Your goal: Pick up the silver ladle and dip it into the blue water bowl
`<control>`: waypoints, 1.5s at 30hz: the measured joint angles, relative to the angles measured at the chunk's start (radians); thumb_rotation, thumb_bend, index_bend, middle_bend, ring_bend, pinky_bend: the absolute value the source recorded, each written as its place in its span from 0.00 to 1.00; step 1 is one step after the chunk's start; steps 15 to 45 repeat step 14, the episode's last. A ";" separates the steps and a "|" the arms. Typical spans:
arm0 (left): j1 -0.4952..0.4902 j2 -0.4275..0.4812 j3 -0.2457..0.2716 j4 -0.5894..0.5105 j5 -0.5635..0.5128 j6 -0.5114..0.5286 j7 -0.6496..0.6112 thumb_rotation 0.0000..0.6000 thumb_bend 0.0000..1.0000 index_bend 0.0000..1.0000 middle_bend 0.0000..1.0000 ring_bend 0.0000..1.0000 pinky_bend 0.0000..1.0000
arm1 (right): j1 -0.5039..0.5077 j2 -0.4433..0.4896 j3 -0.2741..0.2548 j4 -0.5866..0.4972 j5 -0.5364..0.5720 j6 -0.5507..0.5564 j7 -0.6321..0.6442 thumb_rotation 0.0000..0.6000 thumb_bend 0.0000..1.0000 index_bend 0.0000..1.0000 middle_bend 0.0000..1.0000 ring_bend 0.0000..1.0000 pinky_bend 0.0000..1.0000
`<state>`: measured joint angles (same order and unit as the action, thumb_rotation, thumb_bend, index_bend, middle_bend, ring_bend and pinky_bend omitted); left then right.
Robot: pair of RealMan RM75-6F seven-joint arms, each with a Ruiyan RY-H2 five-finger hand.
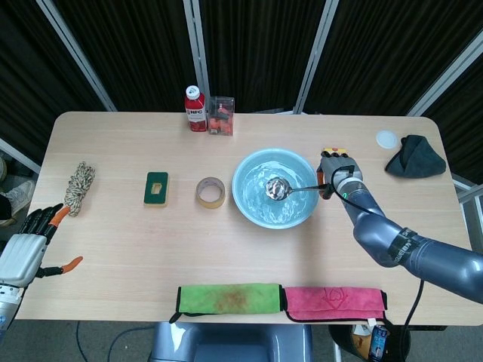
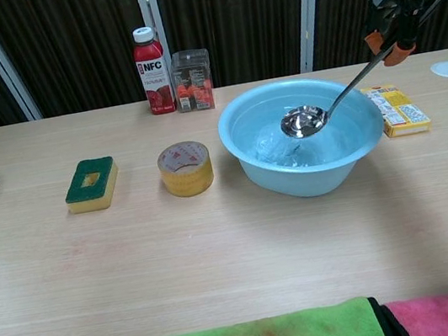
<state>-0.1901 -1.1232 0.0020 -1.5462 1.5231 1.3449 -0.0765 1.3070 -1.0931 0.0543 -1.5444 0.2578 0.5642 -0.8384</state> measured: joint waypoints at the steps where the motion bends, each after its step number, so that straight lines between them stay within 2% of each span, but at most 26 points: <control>1: 0.000 0.000 0.000 0.000 0.000 0.001 0.002 0.63 0.19 0.00 0.00 0.00 0.00 | 0.007 0.015 -0.008 -0.006 0.007 -0.009 0.012 1.00 0.48 0.70 0.01 0.00 0.00; 7: 0.004 -0.002 0.004 -0.005 0.008 0.009 0.014 0.62 0.19 0.00 0.00 0.00 0.00 | 0.033 0.081 -0.045 -0.044 0.010 -0.029 0.068 1.00 0.48 0.70 0.02 0.00 0.00; 14: 0.005 -0.005 0.006 -0.008 0.011 0.013 0.023 0.62 0.19 0.00 0.00 0.00 0.00 | 0.050 0.102 -0.086 -0.060 -0.021 -0.047 0.125 1.00 0.48 0.70 0.02 0.00 0.00; 45: 0.005 -0.005 0.006 -0.008 0.011 0.013 0.023 0.62 0.19 0.00 0.00 0.00 0.00 | 0.050 0.102 -0.086 -0.060 -0.021 -0.047 0.125 1.00 0.48 0.70 0.02 0.00 0.00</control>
